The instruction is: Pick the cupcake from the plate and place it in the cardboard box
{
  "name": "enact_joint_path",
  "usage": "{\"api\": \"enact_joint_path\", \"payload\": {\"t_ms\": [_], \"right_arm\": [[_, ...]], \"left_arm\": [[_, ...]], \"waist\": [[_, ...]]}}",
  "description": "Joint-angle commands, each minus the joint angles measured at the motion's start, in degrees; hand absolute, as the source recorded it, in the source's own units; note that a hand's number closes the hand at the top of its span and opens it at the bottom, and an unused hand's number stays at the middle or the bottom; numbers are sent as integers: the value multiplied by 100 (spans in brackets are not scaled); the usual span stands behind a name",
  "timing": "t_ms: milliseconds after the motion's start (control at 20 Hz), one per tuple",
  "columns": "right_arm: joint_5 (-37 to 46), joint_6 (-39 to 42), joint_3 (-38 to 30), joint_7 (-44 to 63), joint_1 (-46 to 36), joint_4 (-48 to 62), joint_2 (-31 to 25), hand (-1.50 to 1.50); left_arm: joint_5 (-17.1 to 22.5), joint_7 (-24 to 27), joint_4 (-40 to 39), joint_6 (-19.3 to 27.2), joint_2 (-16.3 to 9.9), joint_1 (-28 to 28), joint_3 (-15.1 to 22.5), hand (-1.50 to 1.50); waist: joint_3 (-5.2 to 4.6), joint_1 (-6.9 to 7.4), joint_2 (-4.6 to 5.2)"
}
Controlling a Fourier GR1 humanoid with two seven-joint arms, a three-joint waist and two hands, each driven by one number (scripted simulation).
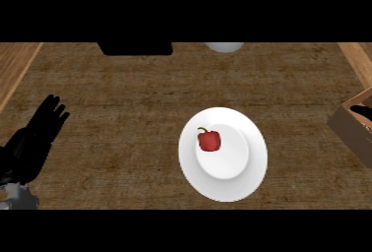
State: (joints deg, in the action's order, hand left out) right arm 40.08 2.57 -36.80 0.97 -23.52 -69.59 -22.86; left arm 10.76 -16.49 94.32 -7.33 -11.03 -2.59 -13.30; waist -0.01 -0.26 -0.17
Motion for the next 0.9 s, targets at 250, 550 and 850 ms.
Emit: {"api": "enact_joint_path", "payload": {"t_ms": [250, 550, 850], "right_arm": [[-1746, 383, -1341, 11, 236, -225, -449, -150], [-2627, 848, -1979, -311, 708, 294, -1069, -150], [-3148, 1679, -2266, -1129, 1409, 1004, -1843, -150]], "left_arm": [[12, -94, 158, 81, 59, -22, 13, 0], [-63, 230, -176, 21, 107, 1, -2, 0], [-31, -249, 414, 61, 80, 253, 57, 0]], "waist": [[3, -19, 3], [2, 4, 13], [5, 20, 10]]}}
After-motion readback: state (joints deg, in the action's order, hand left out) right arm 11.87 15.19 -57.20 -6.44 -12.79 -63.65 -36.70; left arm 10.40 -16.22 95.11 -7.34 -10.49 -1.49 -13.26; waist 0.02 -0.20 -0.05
